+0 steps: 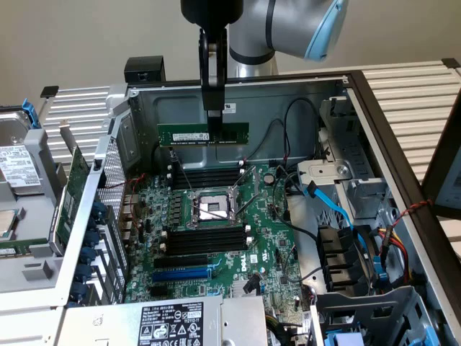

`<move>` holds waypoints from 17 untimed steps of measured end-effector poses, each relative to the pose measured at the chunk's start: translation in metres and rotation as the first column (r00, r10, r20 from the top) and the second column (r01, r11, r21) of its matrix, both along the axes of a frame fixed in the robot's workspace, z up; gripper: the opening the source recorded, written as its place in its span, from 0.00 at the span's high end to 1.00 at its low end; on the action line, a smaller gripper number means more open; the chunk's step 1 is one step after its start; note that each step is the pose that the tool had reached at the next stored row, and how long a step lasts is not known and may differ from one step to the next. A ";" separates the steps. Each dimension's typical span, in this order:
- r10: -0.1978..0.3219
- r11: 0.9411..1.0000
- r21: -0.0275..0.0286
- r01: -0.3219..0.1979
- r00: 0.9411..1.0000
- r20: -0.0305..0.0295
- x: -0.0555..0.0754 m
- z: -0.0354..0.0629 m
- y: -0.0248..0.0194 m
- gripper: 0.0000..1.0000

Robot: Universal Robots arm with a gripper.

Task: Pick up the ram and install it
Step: 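Insert the ram into the slot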

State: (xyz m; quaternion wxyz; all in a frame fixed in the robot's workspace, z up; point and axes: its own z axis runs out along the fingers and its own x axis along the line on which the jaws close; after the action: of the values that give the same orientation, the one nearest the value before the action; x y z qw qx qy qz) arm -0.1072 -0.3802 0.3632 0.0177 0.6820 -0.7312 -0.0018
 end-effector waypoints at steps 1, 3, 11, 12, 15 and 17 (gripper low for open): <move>0.000 1.000 0.000 0.000 1.000 0.000 -0.001 -0.0013 0.0000 0.88; 0.000 1.000 -0.001 0.000 1.000 0.004 -0.004 -0.0044 0.0003 0.88; 0.029 1.000 -0.001 -0.029 1.000 0.006 -0.012 -0.0187 0.0006 0.88; 0.032 0.999 -0.001 -0.032 0.999 0.006 -0.012 -0.0206 0.0007 0.88; 0.032 0.999 -0.001 -0.032 0.999 0.006 -0.012 -0.0260 0.0007 0.88; 0.032 0.999 -0.001 -0.032 0.999 0.006 -0.012 -0.0296 0.0006 0.88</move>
State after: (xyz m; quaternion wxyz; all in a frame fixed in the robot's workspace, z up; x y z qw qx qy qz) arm -0.1191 -0.3795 0.3336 0.0156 0.6935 -0.7203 0.0009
